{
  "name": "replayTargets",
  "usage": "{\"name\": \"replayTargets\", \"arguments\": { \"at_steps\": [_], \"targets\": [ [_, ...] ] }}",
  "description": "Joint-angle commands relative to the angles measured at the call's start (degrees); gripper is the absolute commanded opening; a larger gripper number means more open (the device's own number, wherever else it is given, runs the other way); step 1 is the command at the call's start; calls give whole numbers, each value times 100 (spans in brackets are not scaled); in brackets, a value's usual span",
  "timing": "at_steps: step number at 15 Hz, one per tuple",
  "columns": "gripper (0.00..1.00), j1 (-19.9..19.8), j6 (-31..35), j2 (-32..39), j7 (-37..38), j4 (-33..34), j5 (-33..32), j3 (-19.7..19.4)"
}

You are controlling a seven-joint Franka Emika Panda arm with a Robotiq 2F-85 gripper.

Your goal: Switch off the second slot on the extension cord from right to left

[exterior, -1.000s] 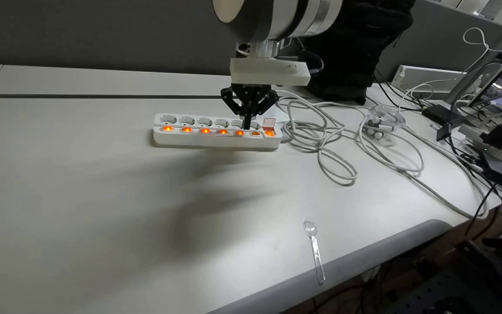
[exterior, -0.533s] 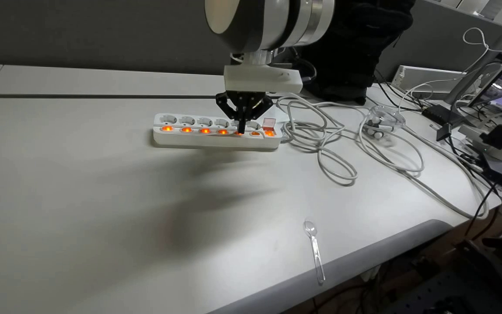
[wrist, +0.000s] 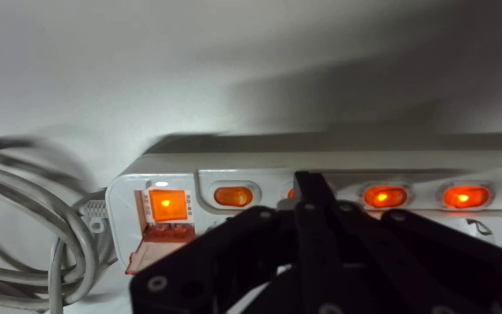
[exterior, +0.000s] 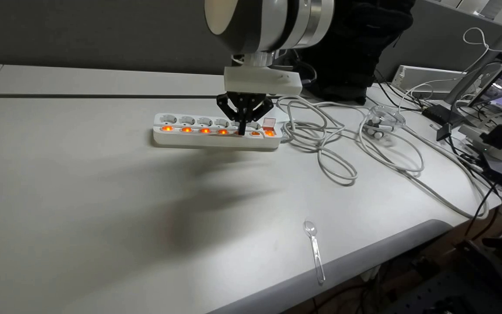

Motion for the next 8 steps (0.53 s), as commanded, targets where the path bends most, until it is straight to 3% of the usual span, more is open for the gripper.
{"name": "replayTargets", "arguments": {
  "at_steps": [1,8],
  "targets": [
    [0,85,-34,51,140,102,83,-121],
    [0,73,-71,101,126,141,170,-129]
  ]
}}
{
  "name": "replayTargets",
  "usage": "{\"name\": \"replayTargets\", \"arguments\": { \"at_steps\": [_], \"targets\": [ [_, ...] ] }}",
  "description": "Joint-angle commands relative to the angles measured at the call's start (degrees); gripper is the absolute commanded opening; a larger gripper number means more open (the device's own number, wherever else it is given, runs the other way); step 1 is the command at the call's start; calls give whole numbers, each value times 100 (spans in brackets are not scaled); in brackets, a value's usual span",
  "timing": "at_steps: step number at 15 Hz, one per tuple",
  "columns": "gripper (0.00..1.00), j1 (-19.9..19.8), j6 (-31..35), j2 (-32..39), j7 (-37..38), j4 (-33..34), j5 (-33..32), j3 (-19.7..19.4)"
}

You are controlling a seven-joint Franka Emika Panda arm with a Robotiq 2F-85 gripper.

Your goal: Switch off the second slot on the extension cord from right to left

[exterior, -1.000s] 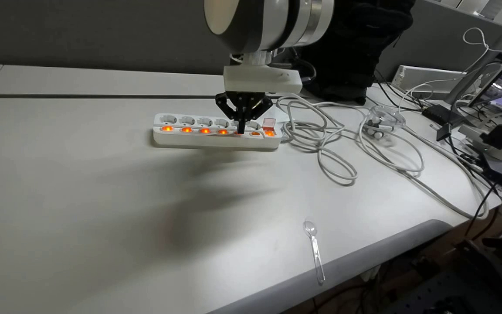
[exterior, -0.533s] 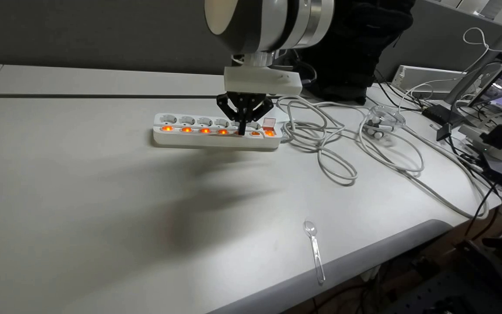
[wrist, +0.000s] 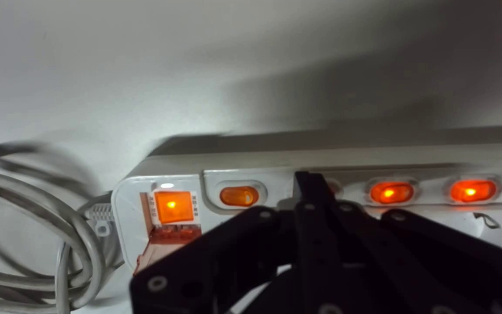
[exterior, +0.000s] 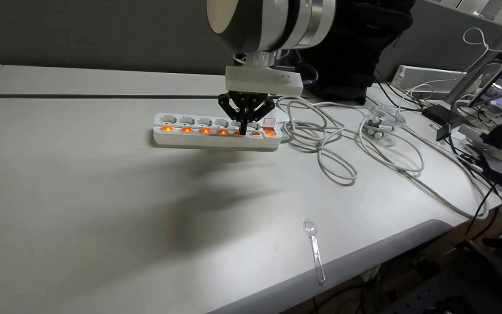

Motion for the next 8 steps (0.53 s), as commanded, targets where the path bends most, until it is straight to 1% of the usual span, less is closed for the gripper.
{"name": "replayTargets", "arguments": {
  "at_steps": [1,8],
  "targets": [
    [0,68,-78,107,122,142,55,-86],
    [0,74,-102,208,151,182,52,-128]
  ]
}}
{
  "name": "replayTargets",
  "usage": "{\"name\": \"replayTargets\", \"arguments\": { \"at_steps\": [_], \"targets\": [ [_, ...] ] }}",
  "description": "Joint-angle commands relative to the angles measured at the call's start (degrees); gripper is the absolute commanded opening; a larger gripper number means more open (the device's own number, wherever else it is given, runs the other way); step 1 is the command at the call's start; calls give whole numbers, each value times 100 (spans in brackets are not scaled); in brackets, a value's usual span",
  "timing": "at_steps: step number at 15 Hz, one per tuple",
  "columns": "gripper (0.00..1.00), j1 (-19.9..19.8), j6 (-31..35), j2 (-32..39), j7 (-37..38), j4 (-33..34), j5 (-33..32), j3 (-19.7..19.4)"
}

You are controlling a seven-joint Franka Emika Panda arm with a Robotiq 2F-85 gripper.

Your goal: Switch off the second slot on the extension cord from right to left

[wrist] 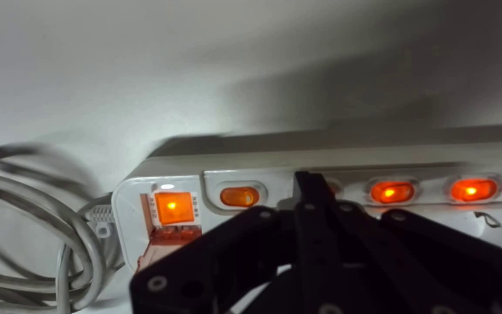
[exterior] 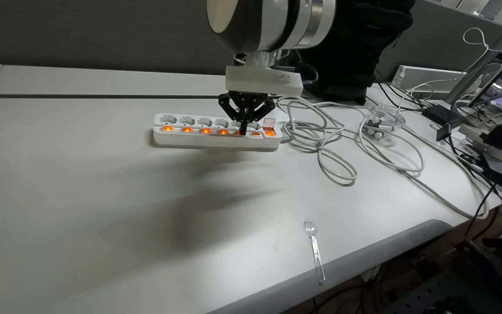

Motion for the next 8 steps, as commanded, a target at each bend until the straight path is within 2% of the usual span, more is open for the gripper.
{"name": "replayTargets", "arguments": {
  "at_steps": [1,8],
  "targets": [
    [0,83,-83,229,167,180,7,-140],
    [0,54,-79,314,238,181,135,-163]
  ]
}}
